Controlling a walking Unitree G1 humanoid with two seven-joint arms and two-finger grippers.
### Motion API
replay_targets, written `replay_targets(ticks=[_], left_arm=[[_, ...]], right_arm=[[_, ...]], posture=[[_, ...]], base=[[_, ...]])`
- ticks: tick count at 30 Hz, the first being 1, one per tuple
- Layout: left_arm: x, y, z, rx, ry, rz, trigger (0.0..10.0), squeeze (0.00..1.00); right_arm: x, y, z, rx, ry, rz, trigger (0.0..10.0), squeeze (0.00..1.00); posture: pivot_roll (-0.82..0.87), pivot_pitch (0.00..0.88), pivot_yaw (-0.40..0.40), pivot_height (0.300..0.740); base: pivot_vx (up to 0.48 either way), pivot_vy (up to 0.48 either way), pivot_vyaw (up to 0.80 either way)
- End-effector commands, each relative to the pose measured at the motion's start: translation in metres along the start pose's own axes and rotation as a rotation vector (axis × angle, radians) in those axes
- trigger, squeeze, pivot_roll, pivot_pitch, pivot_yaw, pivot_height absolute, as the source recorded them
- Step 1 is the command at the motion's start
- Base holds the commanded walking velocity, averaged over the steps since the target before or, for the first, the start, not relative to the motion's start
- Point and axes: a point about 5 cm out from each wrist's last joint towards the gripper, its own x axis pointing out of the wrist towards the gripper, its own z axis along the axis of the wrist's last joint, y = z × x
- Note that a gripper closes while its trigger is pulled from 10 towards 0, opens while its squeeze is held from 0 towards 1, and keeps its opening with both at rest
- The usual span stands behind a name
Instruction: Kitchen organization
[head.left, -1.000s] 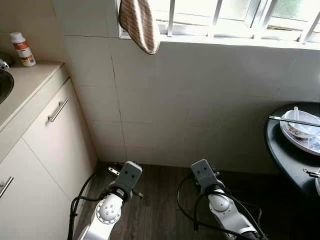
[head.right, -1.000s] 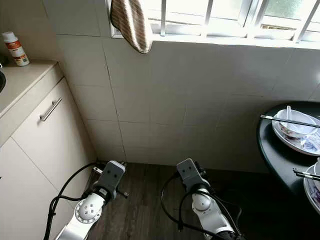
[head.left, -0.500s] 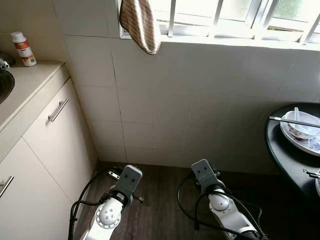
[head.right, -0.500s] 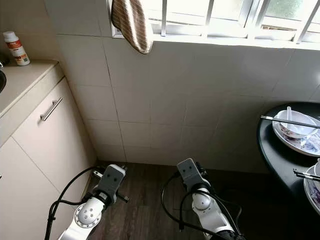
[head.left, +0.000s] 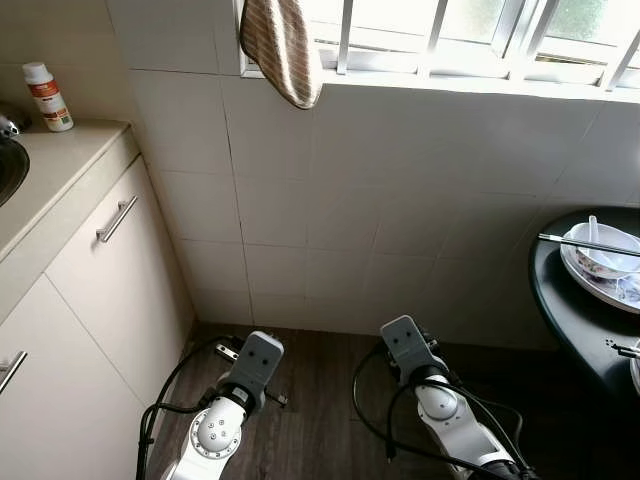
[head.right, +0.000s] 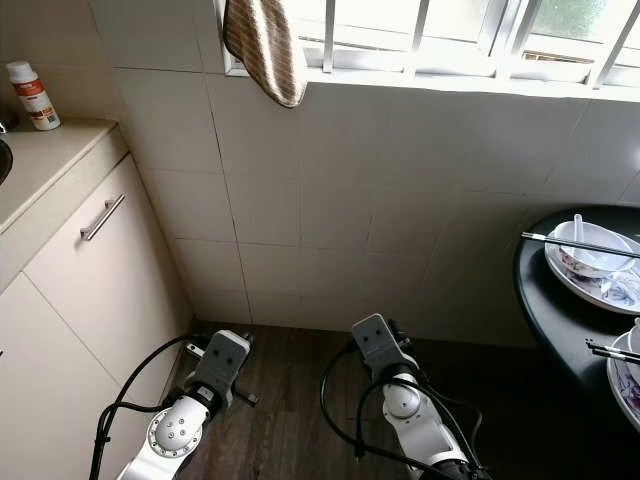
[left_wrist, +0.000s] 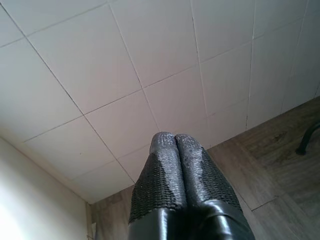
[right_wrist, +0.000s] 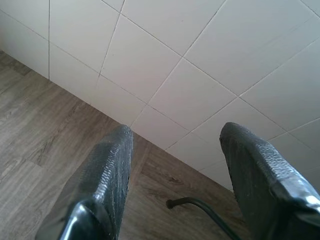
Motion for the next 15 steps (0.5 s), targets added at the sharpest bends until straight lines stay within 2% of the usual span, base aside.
replay_targets(ticks=[1,9,15], left_arm=[[0.002,0.001,0.003,-0.005,-0.008,-0.006,10.0,0.0],[0.006,0.001,0.006,0.003,-0.015,-0.026,10.0,0.0],[0.006,0.001,0.008,0.007,-0.02,-0.029,10.0,0.0]], right_arm=[[-0.001,-0.001,0.004,-0.014,-0.028,-0.004,10.0,0.0],[-0.003,-0.011,0.007,-0.101,-0.043,-0.126,10.0,0.0],[-0.005,-0.011,0.014,-0.157,-0.099,-0.13,10.0,0.0]], posture=[[0.14,0.0,-0.04,0.74],[0.13,0.0,-0.03,0.74],[0.13,0.0,-0.025,0.74]], base=[[0.0,0.0,0.0],[0.0,0.0,0.0],[0.0,0.0,0.0]])
